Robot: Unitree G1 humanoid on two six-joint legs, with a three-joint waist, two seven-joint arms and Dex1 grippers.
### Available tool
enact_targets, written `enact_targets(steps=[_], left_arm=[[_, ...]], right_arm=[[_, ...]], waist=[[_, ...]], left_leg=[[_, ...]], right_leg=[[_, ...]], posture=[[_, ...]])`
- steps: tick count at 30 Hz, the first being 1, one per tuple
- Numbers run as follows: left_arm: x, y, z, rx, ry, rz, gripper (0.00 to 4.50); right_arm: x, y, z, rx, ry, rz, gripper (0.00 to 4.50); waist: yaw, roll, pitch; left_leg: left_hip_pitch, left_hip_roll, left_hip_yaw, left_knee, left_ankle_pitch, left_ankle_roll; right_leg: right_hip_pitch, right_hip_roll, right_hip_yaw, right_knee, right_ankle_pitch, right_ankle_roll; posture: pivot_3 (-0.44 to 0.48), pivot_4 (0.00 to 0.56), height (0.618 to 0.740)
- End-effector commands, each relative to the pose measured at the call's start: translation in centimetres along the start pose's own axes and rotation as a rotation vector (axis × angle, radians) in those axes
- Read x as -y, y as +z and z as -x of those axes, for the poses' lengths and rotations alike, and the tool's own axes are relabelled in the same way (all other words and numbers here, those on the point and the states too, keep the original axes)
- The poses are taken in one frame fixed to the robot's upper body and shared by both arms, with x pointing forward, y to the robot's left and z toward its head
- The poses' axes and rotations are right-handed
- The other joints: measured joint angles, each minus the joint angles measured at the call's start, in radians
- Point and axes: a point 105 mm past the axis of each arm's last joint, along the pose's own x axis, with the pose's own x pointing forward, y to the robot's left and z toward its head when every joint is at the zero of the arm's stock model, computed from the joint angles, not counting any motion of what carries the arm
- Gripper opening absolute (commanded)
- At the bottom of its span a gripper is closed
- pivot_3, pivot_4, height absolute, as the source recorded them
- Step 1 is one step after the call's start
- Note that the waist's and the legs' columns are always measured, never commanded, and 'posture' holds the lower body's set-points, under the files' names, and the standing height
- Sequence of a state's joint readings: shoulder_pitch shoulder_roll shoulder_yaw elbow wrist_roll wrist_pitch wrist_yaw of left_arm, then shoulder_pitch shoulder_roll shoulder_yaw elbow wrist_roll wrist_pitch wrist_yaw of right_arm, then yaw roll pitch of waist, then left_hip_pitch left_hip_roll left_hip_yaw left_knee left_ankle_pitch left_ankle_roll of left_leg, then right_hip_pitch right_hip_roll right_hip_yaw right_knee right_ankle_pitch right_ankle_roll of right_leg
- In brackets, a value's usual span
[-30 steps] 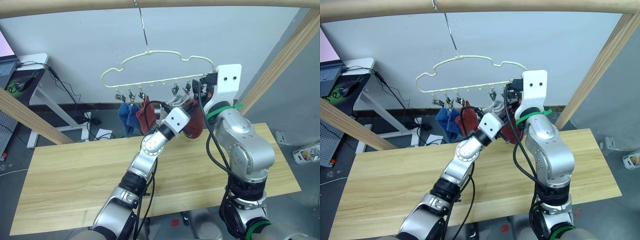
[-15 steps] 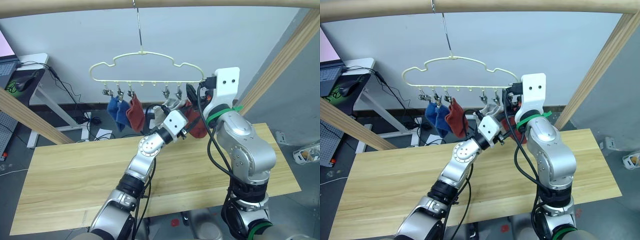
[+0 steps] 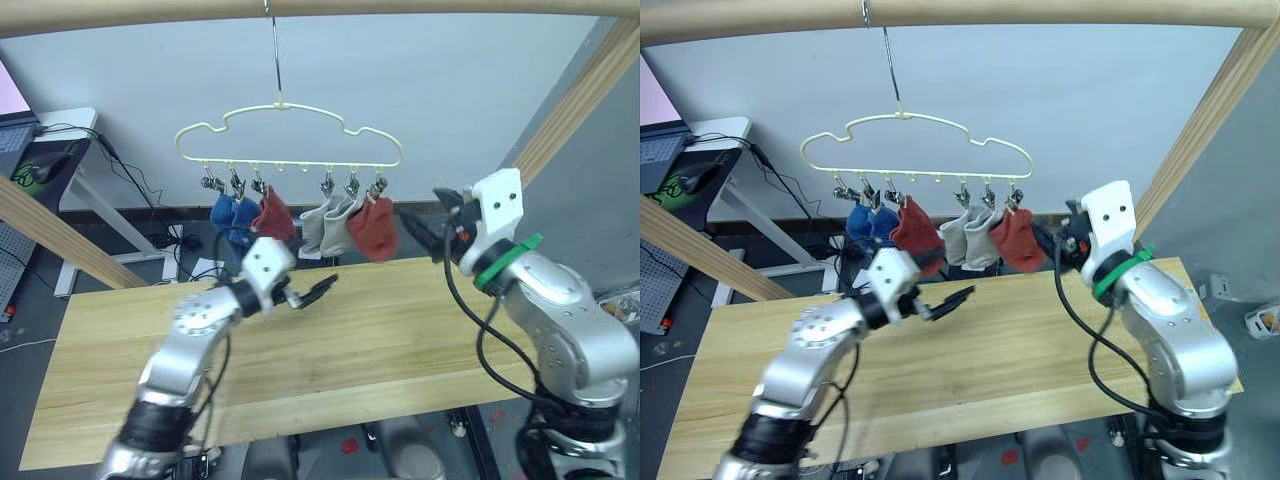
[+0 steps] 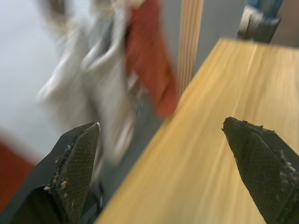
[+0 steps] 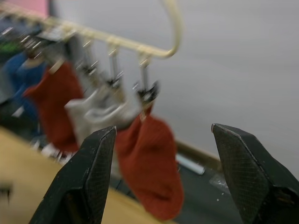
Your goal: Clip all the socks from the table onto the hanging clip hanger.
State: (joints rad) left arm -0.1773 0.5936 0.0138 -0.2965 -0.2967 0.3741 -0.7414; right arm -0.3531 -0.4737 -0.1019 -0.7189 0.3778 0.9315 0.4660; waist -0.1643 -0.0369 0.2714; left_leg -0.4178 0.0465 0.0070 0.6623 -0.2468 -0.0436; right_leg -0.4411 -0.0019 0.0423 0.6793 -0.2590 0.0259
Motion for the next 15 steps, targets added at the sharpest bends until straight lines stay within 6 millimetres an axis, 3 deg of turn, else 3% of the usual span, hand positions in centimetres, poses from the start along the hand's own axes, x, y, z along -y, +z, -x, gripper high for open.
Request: enact_targets(steps=[1, 6, 15], left_arm=[[-0.8, 0.8, 2.5, -0.057, 0.009, -0.017, 4.49], [-2.8, -0.5, 8.1, -0.236, 0.053, 0.002, 4.49], [-4.9, -0.5, 11.7, -0.302, 0.139, 0.029, 4.49]], right_arm=[[-0.7, 1.2, 1.5, 0.044, 0.122, 0.065, 3.4], [1.4, 0.3, 3.6, -0.057, 0.218, 0.141, 3.4], [4.6, 0.3, 5.1, -0.141, 0.271, 0.202, 3.4]], waist=[[0.001, 0.0, 0.0], [0.005, -0.002, -0.002], [0.045, -0.005, -0.016]], left_leg=[[0.0, 0.0, 0.0, 0.0, 0.0, 0.0], [0.001, 0.0, 0.002, 0.0, 0.0, 0.0], [0.001, 0.0, 0.005, 0.001, 0.0, 0.0]], right_leg=[[0.0, 0.0, 0.0, 0.0, 0.0, 0.0], [0.0, 0.0, 0.0, -0.001, 0.0, 0.0], [0.0, -0.001, 0.0, 0.0, 0.0, 0.0]], posture=[[-0.191, 0.209, 0.736], [-0.15, 0.184, 0.736], [-0.112, 0.138, 0.736]])
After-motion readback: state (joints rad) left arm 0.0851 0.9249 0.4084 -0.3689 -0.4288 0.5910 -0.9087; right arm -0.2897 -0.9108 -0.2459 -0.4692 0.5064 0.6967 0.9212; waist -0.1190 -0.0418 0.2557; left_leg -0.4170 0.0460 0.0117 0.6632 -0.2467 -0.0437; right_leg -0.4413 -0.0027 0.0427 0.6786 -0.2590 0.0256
